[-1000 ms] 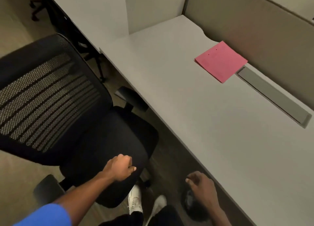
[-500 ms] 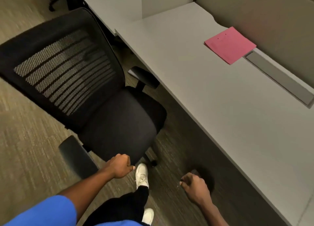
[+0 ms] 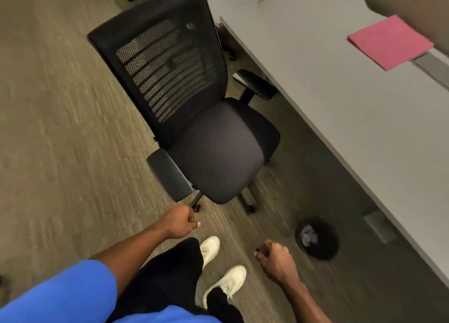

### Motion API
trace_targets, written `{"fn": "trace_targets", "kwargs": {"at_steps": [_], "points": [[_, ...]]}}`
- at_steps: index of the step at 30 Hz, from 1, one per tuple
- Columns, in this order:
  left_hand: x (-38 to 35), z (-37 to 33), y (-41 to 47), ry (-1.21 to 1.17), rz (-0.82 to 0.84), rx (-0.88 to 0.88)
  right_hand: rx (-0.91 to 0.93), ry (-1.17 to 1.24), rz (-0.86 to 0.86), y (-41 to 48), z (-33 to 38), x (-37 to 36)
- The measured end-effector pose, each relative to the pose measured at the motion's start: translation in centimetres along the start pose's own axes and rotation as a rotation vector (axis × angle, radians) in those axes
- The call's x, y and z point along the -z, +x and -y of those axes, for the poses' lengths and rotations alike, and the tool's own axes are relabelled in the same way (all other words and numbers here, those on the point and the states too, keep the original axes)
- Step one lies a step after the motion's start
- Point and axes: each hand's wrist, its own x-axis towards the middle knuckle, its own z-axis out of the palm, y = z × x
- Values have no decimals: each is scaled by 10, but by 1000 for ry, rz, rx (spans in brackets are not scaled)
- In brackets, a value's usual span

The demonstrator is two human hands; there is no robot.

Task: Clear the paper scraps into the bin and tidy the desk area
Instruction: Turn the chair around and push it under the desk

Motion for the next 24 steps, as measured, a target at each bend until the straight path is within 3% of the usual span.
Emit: {"fn": "trace_targets", "kwargs": {"at_steps": [5, 11, 19, 24], "points": [[30, 58, -6, -63, -54, 69, 49, -20, 51, 1, 55, -28], [122, 128, 15, -82, -211, 69, 100, -41, 26, 23, 133, -59], [273, 198, 61, -76, -361, -25, 111, -54, -229, 64, 267, -117], [330, 200, 78, -150, -419, -134, 59, -92, -341, 79, 326, -141]]}}
